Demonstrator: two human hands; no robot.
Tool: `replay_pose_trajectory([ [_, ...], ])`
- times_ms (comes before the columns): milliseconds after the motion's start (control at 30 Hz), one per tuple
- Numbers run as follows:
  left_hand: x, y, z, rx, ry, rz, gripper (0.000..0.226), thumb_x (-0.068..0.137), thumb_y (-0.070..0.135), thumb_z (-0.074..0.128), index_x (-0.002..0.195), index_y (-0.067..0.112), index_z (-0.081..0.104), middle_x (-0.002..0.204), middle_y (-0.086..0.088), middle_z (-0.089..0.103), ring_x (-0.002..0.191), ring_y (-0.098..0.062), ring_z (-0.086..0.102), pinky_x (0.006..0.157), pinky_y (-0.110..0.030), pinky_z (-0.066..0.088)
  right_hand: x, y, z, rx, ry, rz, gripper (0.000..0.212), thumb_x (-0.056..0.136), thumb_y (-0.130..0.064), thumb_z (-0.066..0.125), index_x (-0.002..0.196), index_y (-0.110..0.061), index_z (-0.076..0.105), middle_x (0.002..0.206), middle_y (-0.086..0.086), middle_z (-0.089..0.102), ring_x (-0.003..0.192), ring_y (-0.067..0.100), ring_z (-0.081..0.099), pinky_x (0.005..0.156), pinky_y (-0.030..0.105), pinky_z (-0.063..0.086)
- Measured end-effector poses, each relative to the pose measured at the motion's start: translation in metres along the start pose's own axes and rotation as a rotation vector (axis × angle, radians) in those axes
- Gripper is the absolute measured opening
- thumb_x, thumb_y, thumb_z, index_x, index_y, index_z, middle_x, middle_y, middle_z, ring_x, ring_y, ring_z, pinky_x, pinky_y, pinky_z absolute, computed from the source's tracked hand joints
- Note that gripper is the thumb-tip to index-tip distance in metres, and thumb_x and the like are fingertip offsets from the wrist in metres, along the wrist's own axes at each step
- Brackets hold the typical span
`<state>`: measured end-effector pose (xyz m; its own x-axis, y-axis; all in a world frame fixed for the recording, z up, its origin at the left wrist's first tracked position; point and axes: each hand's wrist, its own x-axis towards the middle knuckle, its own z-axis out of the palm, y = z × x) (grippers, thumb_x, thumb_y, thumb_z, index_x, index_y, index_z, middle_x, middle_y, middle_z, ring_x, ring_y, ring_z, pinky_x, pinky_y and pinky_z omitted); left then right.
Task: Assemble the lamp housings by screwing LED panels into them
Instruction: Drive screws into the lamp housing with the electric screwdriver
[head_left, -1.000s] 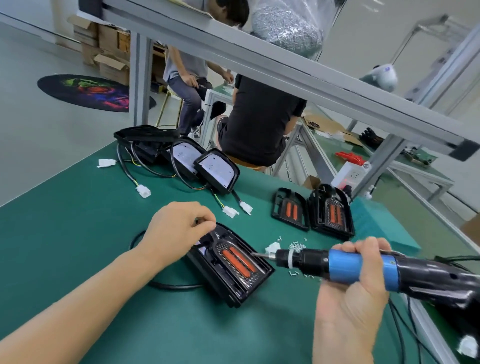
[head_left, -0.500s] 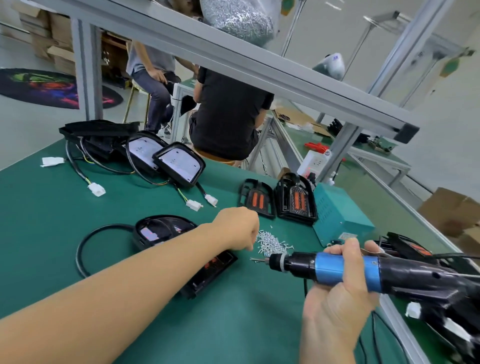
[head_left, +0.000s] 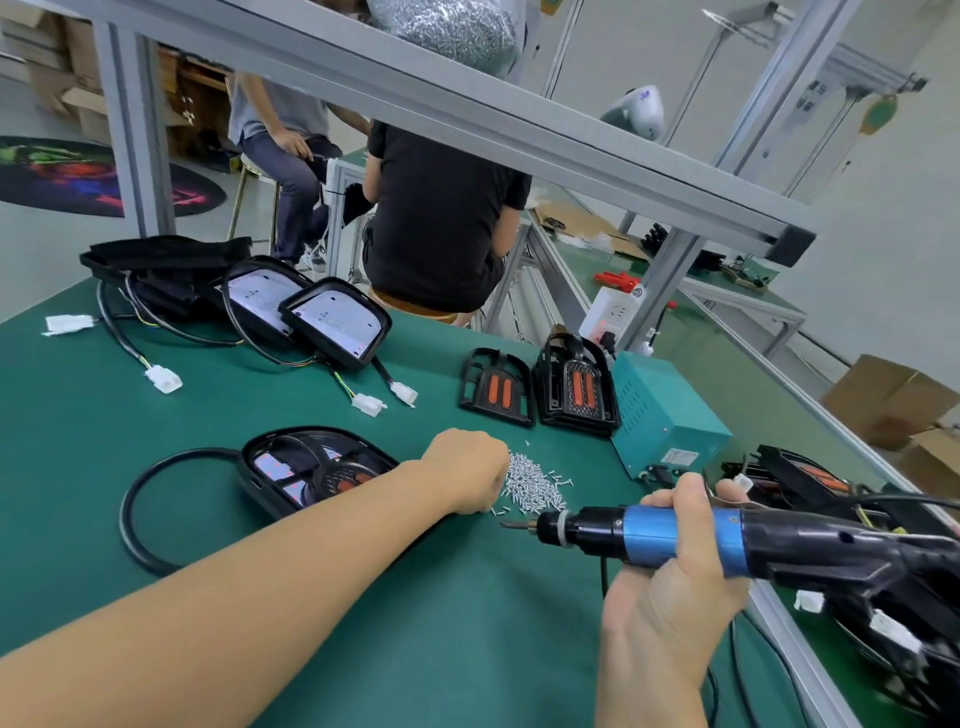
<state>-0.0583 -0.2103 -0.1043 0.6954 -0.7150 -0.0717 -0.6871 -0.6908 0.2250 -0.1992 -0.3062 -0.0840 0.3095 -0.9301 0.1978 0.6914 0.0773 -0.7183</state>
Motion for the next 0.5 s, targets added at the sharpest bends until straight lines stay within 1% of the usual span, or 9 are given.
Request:
replay_pose_trajectory([
  [67,0.001,-0.003,0.001,-0.106,0.004,-0.012,0.018,0.079,0.008,0.062,0.085,0.02,0.073,0.092,0.001,0.072,0.085,-0.023,0.064,0.066,-0.026,0.046,0.001,0.001,-0.002,-0.016,0.007,-0.005,0.03,0.079,-0.008,0.073,0.102,-0.018,0.057,0.072,-0.007,0.064,0.06,0.01,0.062,0.063,0.023,0.055],
  [100,0.0,-0.005,0.0,-0.157,0.004,-0.019,0.016,0.079,0.008,0.063,0.083,0.021,0.073,0.089,0.003,0.072,0.084,-0.02,0.064,0.066,-0.025,0.045,0.001,0.002,-0.003,-0.022,0.012,-0.007,0.03,0.079,-0.008,0.073,0.103,-0.018,0.057,0.072,-0.006,0.063,0.06,0.01,0.062,0.063,0.024,0.055],
  [233,-0.002,-0.014,-0.001,-0.323,0.011,-0.02,0.014,0.078,0.008,0.065,0.075,0.021,0.07,0.067,0.011,0.062,0.067,-0.011,0.056,0.063,-0.021,0.042,0.005,0.003,-0.005,-0.029,0.015,-0.001,0.027,0.083,-0.004,0.07,0.102,-0.017,0.056,0.07,-0.009,0.063,0.06,0.01,0.061,0.064,0.023,0.055],
  [300,-0.003,-0.017,-0.001,-0.36,0.011,-0.003,0.01,0.078,0.012,0.068,0.075,0.021,0.069,0.063,0.015,0.058,0.063,-0.005,0.053,0.061,-0.02,0.041,0.005,0.003,-0.004,-0.006,-0.004,0.016,0.028,0.081,-0.005,0.072,0.101,-0.018,0.057,0.071,-0.007,0.063,0.061,0.011,0.061,0.065,0.024,0.054],
  [367,-0.004,-0.02,-0.001,-0.381,0.014,0.021,0.011,0.079,0.013,0.07,0.073,0.022,0.066,0.06,0.017,0.056,0.057,0.002,0.049,0.056,-0.017,0.039,0.005,0.005,0.0,0.009,-0.006,0.018,0.028,0.082,-0.005,0.072,0.101,-0.019,0.057,0.071,-0.007,0.064,0.062,0.011,0.061,0.066,0.024,0.055],
  [433,-0.005,-0.022,-0.001,-0.413,0.004,0.033,0.01,0.077,0.01,0.07,0.073,0.019,0.068,0.058,0.015,0.057,0.052,0.003,0.048,0.049,-0.01,0.036,0.007,0.006,0.005,0.0,-0.007,0.025,0.028,0.083,-0.003,0.071,0.102,-0.018,0.057,0.072,-0.007,0.064,0.063,0.011,0.061,0.068,0.023,0.055],
  [500,-0.005,-0.023,-0.001,-0.403,-0.002,0.028,0.008,0.076,0.009,0.071,0.075,0.018,0.069,0.058,0.015,0.057,0.051,0.005,0.048,0.048,-0.009,0.035,0.01,0.008,0.007,0.007,0.009,0.042,0.03,0.082,-0.002,0.072,0.103,-0.018,0.057,0.074,-0.005,0.065,0.066,0.013,0.062,0.072,0.027,0.055],
])
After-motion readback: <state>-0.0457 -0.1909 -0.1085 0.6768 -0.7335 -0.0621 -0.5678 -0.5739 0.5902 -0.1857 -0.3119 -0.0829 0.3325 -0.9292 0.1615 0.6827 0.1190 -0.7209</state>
